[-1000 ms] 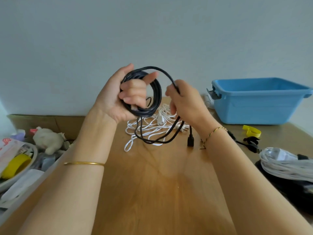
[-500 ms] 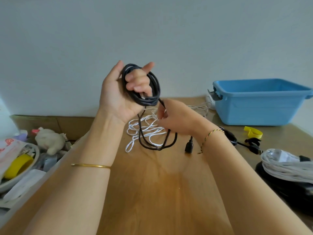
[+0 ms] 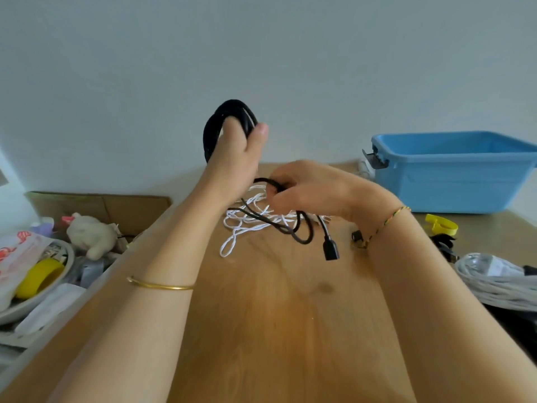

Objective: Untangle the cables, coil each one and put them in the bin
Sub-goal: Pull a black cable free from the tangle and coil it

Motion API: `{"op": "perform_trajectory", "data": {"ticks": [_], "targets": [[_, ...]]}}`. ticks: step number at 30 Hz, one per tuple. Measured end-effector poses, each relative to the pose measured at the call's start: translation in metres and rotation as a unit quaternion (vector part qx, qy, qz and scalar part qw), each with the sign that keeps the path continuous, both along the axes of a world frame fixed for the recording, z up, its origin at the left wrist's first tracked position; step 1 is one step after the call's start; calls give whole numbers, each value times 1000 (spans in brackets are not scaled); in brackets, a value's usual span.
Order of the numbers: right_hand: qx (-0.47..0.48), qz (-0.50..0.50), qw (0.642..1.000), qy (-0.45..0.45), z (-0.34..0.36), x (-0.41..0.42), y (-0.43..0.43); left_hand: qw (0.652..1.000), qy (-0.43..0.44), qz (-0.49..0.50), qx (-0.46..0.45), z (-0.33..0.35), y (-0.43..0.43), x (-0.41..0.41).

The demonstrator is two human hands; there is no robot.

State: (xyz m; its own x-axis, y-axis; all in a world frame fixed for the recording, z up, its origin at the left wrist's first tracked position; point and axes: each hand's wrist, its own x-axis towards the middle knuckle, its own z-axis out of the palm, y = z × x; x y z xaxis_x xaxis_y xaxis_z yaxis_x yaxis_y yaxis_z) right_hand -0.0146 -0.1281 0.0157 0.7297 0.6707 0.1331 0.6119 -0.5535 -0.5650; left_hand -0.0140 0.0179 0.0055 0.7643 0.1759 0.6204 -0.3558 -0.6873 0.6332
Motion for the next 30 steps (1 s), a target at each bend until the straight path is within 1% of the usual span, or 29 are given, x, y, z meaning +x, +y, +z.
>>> {"op": "perform_trajectory", "data": {"ticks": [2, 3, 4, 5, 7, 8, 11, 12, 14, 15, 18, 20, 21, 22, 23, 24, 25, 26, 27, 28, 30], "targets": [[25, -30, 999, -20, 3, 3, -9, 989, 61, 63, 121, -2, 2, -2], [41, -51, 997, -34, 5, 6, -13, 980, 91, 79, 160, -2, 3, -4], [59, -69, 995, -45, 6, 8, -18, 974, 122, 80, 172, -2, 6, -3], [79, -82, 992, -49, 7, 9, -21, 972, 152, 64, 165, -2, 9, -3], [119, -102, 986, -52, 7, 13, -22, 971, 205, -3, 127, 0, 8, -5], [139, -114, 982, -60, 6, 14, -21, 964, 227, -36, 131, 0, 6, -6], [209, -136, 964, -95, 2, 20, -18, 943, 260, -71, 197, -1, 0, -10], [229, -136, 958, -102, 0, 22, -18, 945, 262, -89, 174, 0, -1, -9], [246, -121, 955, -110, -4, 28, -17, 945, 285, -152, 42, 2, -1, -12], [238, -111, 958, -114, -8, 32, -16, 933, 305, -188, -26, 3, 0, -13], [207, -113, 967, -97, -22, 42, -15, 874, 329, -299, -195, 6, 5, -13], [209, -108, 970, -55, -29, 45, -18, 818, 319, -369, -305, 9, 10, -12], [213, -95, 972, -34, -32, 45, -18, 783, 313, -401, -358, 10, 14, -11], [215, -82, 973, -18, -33, 45, -18, 740, 308, -440, -404, 11, 19, -9], [215, -69, 974, -5, -34, 44, -17, 683, 308, -492, -443, 12, 24, -7], [210, -57, 976, 4, -34, 42, -15, 612, 303, -552, -478, 12, 29, -6], [200, -44, 979, 12, -34, 41, -14, 548, 286, -596, -513, 13, 34, -6], [183, -31, 982, 19, -34, 39, -11, 508, 252, -611, -552, 13, 38, -6], [166, -19, 986, 26, -34, 36, -9, 488, 209, -605, -593, 14, 41, -6], [148, -8, 988, 34, -33, 32, -6, 486, 159, -582, -632, 16, 43, -8], [122, 10, 991, 58, -31, 24, 0, 509, 60, -512, -689, 18, 42, -12]]}}
